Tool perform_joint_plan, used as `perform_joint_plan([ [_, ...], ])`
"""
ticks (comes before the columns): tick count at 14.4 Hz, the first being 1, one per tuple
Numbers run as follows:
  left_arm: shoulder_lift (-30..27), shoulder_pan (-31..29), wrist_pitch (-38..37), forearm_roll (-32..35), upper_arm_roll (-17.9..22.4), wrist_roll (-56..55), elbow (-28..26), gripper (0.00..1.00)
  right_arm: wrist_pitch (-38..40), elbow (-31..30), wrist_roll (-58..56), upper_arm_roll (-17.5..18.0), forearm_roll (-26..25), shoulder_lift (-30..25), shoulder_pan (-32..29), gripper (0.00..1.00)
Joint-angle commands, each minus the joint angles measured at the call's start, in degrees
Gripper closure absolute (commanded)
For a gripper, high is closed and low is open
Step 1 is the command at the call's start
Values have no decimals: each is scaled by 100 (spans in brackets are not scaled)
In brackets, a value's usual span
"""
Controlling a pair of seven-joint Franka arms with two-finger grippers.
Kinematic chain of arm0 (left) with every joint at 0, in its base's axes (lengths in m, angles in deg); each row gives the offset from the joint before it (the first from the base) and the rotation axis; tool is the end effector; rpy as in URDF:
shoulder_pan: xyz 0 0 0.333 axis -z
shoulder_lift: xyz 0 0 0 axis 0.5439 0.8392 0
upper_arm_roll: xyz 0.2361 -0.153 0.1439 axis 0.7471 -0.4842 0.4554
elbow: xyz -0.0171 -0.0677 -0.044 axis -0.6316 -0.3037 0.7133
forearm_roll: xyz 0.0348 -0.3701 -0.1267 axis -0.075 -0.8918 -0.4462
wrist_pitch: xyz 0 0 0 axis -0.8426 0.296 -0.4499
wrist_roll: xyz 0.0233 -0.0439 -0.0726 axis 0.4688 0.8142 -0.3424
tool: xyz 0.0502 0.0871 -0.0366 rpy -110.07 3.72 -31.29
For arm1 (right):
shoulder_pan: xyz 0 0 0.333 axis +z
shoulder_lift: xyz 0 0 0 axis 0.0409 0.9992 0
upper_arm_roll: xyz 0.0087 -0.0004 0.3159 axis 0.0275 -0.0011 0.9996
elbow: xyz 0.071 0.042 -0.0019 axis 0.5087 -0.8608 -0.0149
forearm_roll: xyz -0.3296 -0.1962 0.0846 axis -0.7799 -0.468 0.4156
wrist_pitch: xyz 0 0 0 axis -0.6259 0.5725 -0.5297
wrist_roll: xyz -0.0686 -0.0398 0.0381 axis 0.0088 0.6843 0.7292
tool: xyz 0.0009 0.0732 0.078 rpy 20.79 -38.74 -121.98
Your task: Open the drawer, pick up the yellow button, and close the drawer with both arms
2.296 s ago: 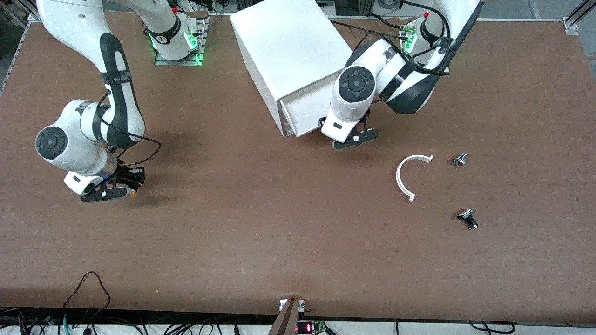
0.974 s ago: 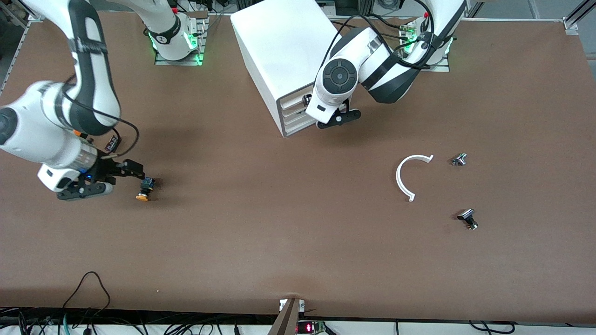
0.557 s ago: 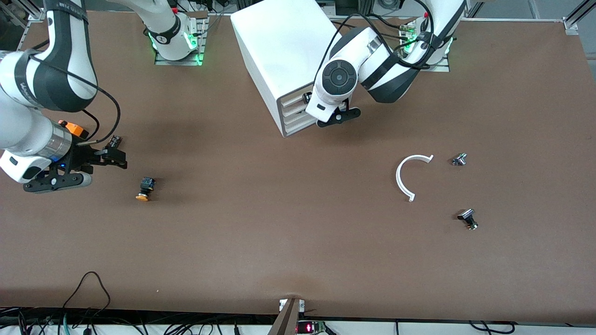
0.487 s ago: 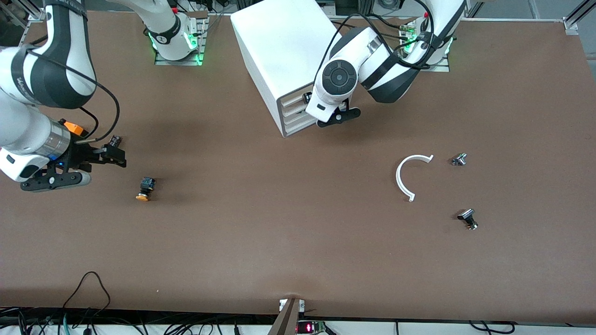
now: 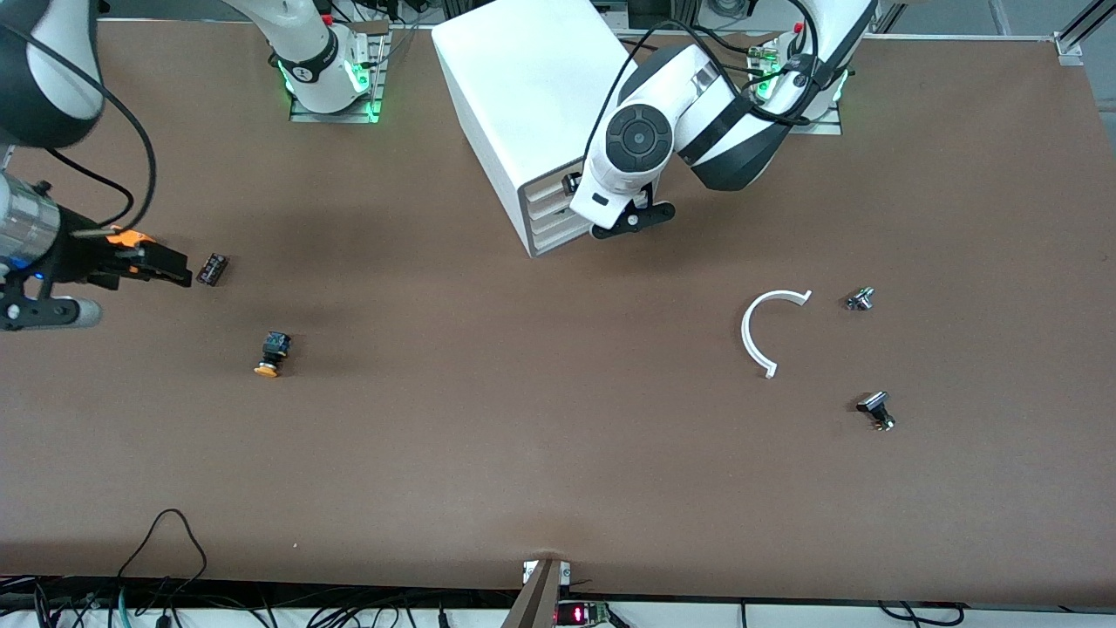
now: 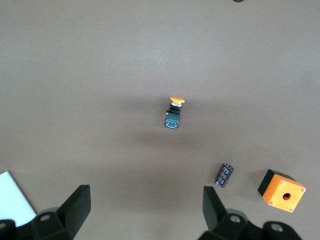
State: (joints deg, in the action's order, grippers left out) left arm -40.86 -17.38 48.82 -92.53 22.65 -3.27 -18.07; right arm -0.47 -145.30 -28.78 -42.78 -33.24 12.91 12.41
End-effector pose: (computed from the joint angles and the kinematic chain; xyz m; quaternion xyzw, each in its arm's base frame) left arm 0.4369 -0.4349 0.3769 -0.9628 -0.1530 0.2226 0.0066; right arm 0.6263 0.0222 0.5697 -0.9992 -0.0203 0.0324 0.0079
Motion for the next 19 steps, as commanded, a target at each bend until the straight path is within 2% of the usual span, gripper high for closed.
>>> perform_joint_plan([
  [1,-87,8,-97,-130,-17,59,-12,2,286,-12,236,982,-305,-367,-890,1],
  [3,-52,8,-97,-130,-17,67,-4,2,313,-143,272,1281,-341,-595,-1207,1],
  [5,-78,-62,-97,-104,18,85,23,2,304,-301,420,1765,-341,-849,-1568,1],
  [8,-87,-247,-132,842,27,85,452,1,261,-626,500,1784,-341,-1166,-1560,1],
  [10,-61,-553,-123,1074,36,425,716,1,147,-890,500,1784,-341,-1360,-1534,1],
  [14,-61,-1388,-123,1135,88,2032,998,1,102,-1154,500,1758,-341,-1562,-1464,1],
  [17,-87,-1731,-376,2021,88,3297,1383,1,14,-1313,500,1749,-341,-1677,-1446,1],
  [19,-78,-1907,-736,2268,88,4176,1814,1,23,-1269,448,1749,-367,-1668,-1446,1],
])
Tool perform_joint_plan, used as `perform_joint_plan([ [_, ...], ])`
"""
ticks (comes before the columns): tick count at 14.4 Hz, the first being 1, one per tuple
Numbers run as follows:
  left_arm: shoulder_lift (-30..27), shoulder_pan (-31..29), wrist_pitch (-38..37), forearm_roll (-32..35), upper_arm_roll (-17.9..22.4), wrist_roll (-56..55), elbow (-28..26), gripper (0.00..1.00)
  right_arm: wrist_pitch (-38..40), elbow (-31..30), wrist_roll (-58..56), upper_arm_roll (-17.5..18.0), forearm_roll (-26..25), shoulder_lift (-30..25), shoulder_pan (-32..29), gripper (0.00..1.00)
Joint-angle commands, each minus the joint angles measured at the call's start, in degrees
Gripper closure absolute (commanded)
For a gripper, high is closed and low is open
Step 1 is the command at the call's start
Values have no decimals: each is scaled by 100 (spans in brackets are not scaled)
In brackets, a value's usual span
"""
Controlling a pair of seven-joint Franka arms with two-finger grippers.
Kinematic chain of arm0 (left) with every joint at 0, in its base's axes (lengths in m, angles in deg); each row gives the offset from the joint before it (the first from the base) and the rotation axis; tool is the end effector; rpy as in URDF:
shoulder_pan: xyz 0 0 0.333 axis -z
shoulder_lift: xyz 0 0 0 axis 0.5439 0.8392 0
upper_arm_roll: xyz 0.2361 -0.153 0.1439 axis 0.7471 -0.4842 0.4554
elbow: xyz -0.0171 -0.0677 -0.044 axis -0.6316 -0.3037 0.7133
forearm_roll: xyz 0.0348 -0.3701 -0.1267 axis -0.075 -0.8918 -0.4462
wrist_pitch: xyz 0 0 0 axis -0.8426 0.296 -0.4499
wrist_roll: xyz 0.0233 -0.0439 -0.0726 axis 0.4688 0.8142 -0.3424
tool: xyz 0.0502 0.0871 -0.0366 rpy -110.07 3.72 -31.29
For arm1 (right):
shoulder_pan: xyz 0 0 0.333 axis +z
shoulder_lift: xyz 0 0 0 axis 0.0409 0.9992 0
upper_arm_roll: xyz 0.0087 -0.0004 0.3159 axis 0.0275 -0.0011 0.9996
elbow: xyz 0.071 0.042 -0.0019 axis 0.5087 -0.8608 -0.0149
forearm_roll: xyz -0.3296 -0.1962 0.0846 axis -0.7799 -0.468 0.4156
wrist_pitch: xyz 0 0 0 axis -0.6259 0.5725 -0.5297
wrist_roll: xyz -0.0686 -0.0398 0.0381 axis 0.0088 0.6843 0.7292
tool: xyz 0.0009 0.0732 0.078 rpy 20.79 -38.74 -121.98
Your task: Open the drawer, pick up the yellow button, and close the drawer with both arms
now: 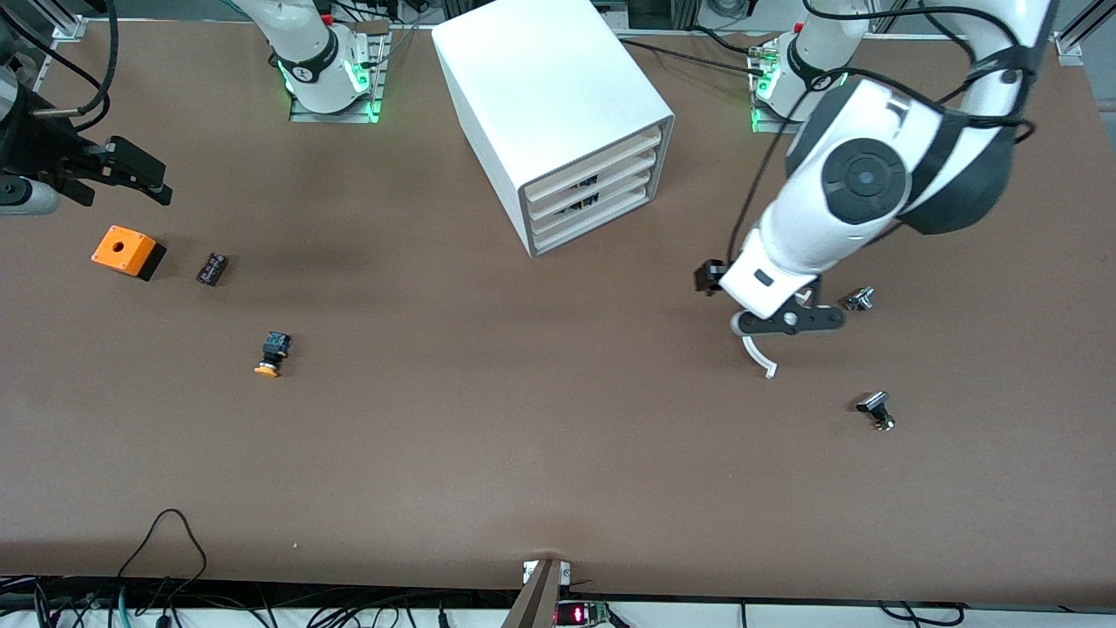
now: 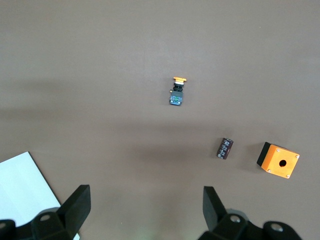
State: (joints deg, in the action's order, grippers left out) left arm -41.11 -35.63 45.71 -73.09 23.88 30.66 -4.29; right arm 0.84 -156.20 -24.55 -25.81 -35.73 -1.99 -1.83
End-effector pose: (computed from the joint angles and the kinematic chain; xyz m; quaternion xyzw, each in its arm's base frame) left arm 0.6099 -0.2360 0.4755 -0.9990 0.0042 0.0430 0.0138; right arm 0.5477 0.0301 0.6298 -0.9999 -0.0059 0.0111 0.0062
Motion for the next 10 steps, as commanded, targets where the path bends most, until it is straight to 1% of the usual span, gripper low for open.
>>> perform_joint_plan([
  [1,-53,-161,-549,429,-26,1162,594,1,-99,-162,42,70,-196,-170,-22,1],
  [3,-114,-320,-812,553,-43,1524,858,1,-99,-162,129,96,-223,-178,-22,1],
  [4,-141,-373,-1101,553,-43,1648,1033,1,-116,-171,409,105,-223,-179,-22,1],
  [6,-158,-391,-1576,553,-61,1841,1315,1,-116,-188,552,105,-197,-187,-22,1],
  [7,-228,-495,-1735,484,-61,1947,1342,1,-73,-197,543,96,-171,-196,-31,1],
  [9,-387,-768,-1780,431,-114,2157,1325,1,-46,-145,464,26,-144,-144,-39,1],
  [10,-456,-786,-1746,309,-35,2385,1282,1,-81,-84,482,8,-144,-117,-39,1],
])
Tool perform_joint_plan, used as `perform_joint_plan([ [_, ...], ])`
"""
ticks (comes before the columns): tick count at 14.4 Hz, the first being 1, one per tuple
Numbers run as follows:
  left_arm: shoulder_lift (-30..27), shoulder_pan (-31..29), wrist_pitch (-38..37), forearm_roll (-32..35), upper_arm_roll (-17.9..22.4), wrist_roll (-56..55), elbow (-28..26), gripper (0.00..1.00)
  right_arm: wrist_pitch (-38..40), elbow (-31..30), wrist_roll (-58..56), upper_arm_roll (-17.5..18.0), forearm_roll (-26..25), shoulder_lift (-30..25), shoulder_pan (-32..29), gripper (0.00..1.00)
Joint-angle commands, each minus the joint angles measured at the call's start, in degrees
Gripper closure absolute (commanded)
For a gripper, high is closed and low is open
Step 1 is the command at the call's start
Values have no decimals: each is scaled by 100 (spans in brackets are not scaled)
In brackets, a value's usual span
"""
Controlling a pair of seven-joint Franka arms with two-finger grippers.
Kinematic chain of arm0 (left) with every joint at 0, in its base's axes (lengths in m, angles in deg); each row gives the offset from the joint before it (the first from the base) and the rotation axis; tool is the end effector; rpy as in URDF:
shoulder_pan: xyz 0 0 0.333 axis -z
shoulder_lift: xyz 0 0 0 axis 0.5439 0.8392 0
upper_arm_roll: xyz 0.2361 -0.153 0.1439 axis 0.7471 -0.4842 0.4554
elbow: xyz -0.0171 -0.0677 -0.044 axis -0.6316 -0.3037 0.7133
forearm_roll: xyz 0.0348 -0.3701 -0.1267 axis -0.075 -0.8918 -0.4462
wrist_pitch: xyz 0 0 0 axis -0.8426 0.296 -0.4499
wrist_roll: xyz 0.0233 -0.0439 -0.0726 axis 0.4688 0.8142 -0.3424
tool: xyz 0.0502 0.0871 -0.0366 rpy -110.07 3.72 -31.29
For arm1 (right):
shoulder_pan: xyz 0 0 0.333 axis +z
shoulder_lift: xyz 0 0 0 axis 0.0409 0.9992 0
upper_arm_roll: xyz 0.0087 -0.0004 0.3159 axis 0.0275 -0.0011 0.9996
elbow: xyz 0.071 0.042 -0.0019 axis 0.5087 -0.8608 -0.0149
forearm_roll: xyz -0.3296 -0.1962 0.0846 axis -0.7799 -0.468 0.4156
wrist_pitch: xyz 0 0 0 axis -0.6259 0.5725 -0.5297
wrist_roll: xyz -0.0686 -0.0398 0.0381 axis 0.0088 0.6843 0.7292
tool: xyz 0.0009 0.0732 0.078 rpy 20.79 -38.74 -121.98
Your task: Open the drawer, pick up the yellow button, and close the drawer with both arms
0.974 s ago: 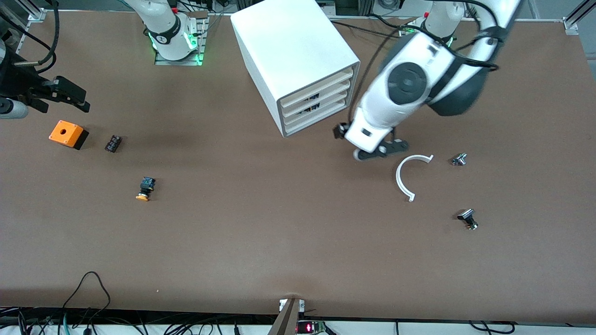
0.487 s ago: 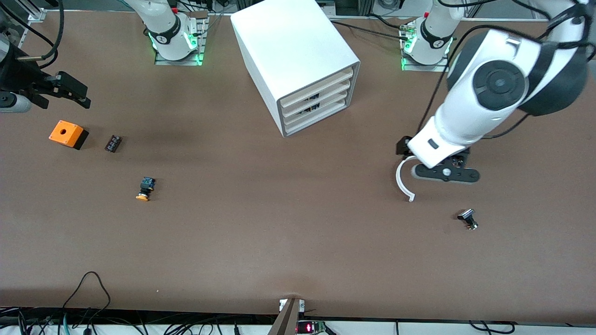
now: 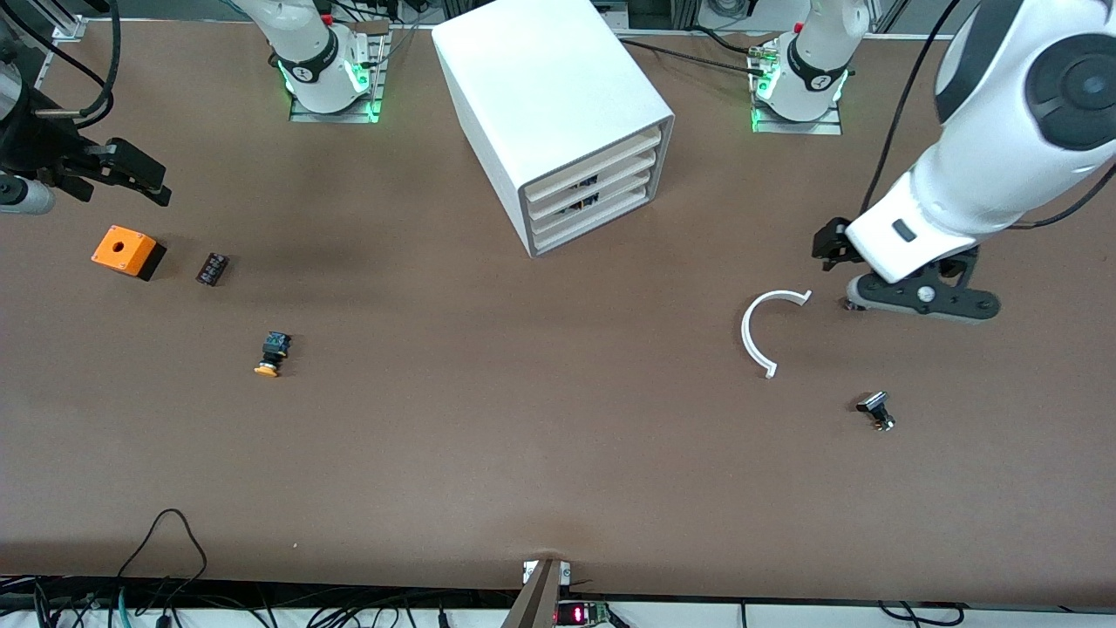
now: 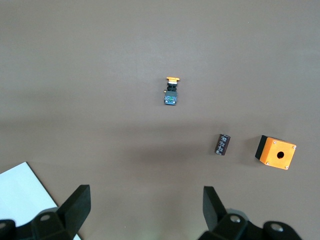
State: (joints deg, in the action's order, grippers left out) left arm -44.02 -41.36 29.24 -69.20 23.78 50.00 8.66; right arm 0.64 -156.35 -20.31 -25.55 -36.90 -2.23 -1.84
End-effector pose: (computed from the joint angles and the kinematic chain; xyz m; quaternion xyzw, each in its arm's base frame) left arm 0.6128 -0.1454 0.5878 -0.9926 0.1004 0.0437 0.0520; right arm 0.5468 0.0304 0.6312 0.9995 -0.0292 -0.0080 0.0045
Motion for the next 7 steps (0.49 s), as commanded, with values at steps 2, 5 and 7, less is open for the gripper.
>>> perform_joint_plan([
  [2,-411,-143,111,-475,413,733,-284,1,-61,29,31,-18,25,-75,-56,1],
  [5,-999,505,715,-1241,1825,1661,-1152,1,-44,38,13,-18,219,-75,-56,1],
  [7,-1360,621,1401,-1382,2224,2209,-1934,1,-26,47,-4,0,210,-84,-47,1],
])
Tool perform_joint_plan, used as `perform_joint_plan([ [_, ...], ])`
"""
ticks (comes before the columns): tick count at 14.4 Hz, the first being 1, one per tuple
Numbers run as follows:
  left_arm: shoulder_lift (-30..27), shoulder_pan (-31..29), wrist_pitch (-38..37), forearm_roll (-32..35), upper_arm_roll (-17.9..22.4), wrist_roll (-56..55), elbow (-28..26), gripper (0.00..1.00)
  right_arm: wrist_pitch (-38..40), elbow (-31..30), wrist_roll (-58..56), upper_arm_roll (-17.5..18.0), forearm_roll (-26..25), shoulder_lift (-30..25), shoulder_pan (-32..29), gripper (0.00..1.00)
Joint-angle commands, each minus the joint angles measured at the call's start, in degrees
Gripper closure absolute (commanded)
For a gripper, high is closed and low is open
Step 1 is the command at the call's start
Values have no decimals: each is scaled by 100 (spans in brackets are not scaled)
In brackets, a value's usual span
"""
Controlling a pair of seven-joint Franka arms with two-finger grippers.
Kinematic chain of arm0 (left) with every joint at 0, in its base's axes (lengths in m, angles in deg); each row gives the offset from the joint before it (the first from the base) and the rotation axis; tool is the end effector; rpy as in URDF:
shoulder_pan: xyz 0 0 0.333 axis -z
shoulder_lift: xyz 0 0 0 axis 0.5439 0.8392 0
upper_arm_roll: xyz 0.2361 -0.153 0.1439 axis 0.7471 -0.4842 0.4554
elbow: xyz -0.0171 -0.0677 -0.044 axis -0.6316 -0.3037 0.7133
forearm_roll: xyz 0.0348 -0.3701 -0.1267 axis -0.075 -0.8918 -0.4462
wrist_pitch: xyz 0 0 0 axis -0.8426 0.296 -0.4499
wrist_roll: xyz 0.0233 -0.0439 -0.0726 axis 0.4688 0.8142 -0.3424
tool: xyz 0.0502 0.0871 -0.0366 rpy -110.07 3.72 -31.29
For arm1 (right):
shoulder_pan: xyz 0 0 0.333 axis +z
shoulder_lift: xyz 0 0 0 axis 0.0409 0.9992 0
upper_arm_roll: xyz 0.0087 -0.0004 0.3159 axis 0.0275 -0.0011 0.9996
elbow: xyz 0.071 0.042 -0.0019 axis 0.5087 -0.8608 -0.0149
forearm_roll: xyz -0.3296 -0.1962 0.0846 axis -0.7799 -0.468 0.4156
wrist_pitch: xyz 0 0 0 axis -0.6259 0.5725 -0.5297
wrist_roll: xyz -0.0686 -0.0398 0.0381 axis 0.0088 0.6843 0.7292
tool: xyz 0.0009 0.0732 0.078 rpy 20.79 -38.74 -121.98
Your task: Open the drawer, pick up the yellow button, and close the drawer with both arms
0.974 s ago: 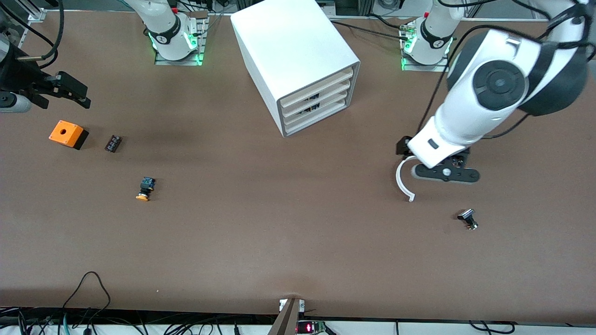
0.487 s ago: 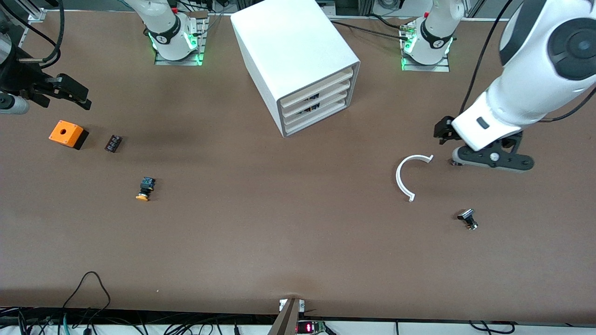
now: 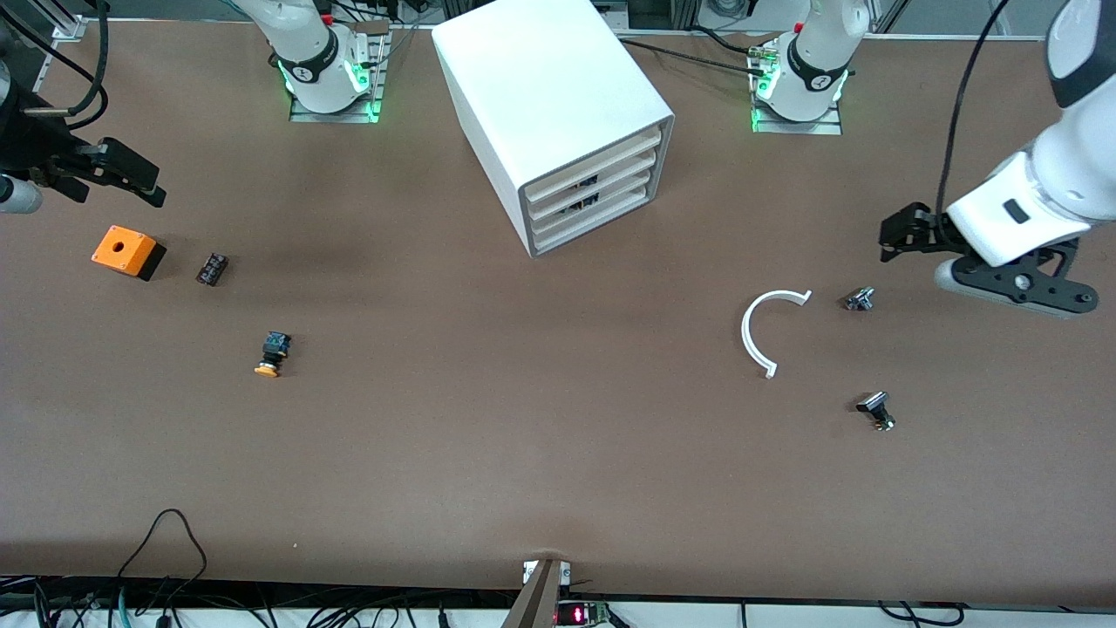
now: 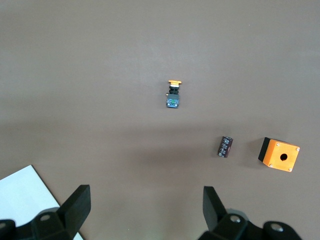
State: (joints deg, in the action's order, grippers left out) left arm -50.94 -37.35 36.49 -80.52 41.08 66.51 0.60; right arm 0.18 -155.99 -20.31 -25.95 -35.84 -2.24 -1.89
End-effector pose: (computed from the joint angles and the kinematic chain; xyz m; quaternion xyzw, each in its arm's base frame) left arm 0.6113 -0.0644 0.5896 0.9893 -0.1446 -0.0189 0.0003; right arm 0.5478 0.0281 0.6349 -0.9994 0.0329 0.0015 0.0054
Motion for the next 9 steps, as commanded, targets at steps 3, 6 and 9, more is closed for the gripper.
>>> perform_joint_plan([
  [3,-1354,562,1277,-461,1126,393,-2054,1,11,11,-31,40,121,-83,-51,1],
  [6,-1259,661,683,-409,1190,349,-1690,1,-33,10,-407,40,113,-65,-51,1],
  [9,-951,652,197,-426,1190,-107,-1274,1,-51,10,-488,40,104,-39,-51,1],
])
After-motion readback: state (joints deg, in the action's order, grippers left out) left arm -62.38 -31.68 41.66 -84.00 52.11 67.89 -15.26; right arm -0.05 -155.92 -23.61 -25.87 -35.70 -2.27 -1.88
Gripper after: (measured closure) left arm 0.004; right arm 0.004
